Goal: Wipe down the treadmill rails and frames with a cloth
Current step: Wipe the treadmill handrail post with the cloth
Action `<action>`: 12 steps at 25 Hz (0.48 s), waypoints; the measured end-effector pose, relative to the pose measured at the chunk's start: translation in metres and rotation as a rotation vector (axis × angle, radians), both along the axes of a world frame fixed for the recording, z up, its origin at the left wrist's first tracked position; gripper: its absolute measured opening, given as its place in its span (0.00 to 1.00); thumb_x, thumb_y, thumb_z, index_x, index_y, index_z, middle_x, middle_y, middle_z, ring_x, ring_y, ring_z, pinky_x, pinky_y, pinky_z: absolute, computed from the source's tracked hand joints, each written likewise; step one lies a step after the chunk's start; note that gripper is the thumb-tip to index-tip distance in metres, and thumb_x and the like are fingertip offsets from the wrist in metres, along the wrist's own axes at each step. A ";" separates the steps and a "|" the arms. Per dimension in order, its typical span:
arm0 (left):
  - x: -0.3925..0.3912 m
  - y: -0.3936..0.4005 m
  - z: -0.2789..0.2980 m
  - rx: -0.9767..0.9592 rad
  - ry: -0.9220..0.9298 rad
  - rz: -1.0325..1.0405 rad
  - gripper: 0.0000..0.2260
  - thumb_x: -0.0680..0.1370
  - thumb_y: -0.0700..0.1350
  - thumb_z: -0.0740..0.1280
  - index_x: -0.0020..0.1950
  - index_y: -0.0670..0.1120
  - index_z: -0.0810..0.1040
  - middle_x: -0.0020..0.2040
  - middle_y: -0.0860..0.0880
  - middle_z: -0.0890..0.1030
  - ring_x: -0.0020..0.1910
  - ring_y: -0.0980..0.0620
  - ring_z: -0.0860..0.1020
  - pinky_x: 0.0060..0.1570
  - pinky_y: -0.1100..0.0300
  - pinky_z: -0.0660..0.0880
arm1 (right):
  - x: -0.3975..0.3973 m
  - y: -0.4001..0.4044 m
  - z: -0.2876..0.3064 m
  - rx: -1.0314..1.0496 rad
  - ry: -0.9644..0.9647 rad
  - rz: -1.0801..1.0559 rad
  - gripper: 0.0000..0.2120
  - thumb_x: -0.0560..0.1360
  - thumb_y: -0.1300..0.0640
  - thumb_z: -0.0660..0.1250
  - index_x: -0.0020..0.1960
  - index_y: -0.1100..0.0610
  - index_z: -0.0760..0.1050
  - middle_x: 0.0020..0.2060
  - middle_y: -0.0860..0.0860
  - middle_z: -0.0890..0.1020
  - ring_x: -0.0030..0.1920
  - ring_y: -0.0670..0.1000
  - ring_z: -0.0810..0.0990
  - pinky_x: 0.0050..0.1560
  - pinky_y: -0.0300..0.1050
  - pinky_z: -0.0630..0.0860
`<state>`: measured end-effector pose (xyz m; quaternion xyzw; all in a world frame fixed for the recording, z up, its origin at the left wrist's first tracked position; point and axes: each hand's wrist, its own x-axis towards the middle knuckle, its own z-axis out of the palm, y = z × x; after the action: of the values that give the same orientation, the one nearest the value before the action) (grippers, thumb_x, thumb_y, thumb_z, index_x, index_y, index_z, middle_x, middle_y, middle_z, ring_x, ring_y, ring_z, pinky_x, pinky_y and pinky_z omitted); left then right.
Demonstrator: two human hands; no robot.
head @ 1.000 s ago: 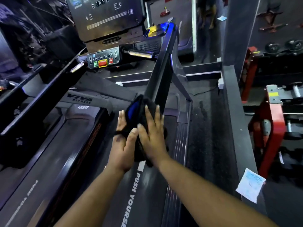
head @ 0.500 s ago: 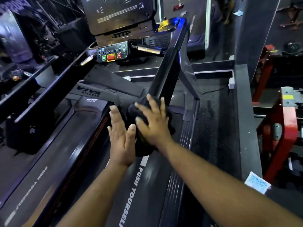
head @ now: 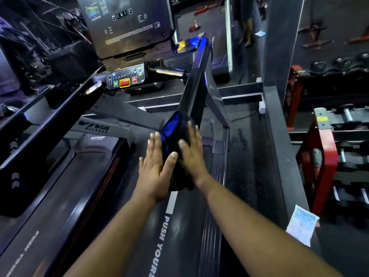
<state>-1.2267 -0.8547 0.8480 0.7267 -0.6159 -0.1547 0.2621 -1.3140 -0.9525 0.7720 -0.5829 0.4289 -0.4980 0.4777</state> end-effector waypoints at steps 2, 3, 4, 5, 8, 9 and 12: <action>-0.001 -0.002 0.003 0.075 -0.076 -0.011 0.37 0.74 0.72 0.45 0.80 0.60 0.41 0.81 0.60 0.41 0.77 0.65 0.38 0.77 0.47 0.38 | -0.003 -0.044 -0.006 0.179 0.040 0.013 0.28 0.83 0.50 0.56 0.80 0.53 0.53 0.81 0.52 0.48 0.80 0.53 0.43 0.69 0.27 0.37; 0.000 -0.003 0.003 0.109 -0.111 -0.020 0.37 0.74 0.72 0.44 0.80 0.60 0.41 0.80 0.60 0.41 0.77 0.65 0.37 0.77 0.46 0.38 | -0.001 -0.045 -0.010 0.218 0.028 0.004 0.26 0.84 0.52 0.56 0.79 0.55 0.55 0.81 0.53 0.48 0.80 0.54 0.44 0.68 0.26 0.35; 0.001 -0.003 0.004 0.131 -0.136 -0.030 0.37 0.73 0.73 0.44 0.80 0.61 0.40 0.80 0.61 0.40 0.77 0.65 0.37 0.77 0.46 0.38 | 0.001 -0.029 -0.008 0.230 -0.011 -0.007 0.25 0.83 0.51 0.55 0.79 0.54 0.56 0.81 0.52 0.48 0.80 0.54 0.45 0.72 0.29 0.36; 0.004 -0.003 0.004 0.139 -0.145 -0.040 0.38 0.73 0.73 0.44 0.80 0.61 0.40 0.80 0.62 0.39 0.77 0.66 0.37 0.77 0.47 0.37 | 0.003 -0.004 -0.002 0.178 -0.069 -0.028 0.27 0.81 0.48 0.55 0.79 0.51 0.56 0.81 0.50 0.50 0.80 0.52 0.47 0.77 0.37 0.39; 0.006 -0.012 0.007 0.163 -0.156 -0.021 0.43 0.70 0.78 0.42 0.80 0.57 0.51 0.81 0.59 0.44 0.78 0.63 0.44 0.78 0.48 0.38 | -0.003 0.028 0.016 -0.027 -0.026 0.034 0.29 0.78 0.42 0.54 0.77 0.34 0.50 0.80 0.38 0.43 0.80 0.50 0.39 0.73 0.57 0.44; 0.006 -0.017 0.009 0.190 -0.177 -0.014 0.45 0.70 0.78 0.41 0.80 0.53 0.56 0.81 0.56 0.48 0.79 0.60 0.48 0.78 0.46 0.41 | -0.008 0.004 0.018 -0.087 0.053 0.042 0.29 0.78 0.41 0.54 0.77 0.32 0.51 0.79 0.38 0.41 0.79 0.51 0.38 0.72 0.62 0.45; 0.002 -0.044 0.016 0.275 -0.197 -0.010 0.43 0.71 0.76 0.41 0.80 0.54 0.39 0.81 0.56 0.43 0.79 0.59 0.44 0.78 0.46 0.40 | -0.013 -0.119 0.030 -0.158 0.275 0.026 0.29 0.76 0.40 0.56 0.77 0.42 0.60 0.81 0.47 0.45 0.80 0.58 0.44 0.77 0.67 0.46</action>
<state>-1.2244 -0.8985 0.8637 0.7643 -0.6152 -0.1667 0.0978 -1.3266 -1.0720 0.8021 -0.6869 0.4420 -0.4396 0.3736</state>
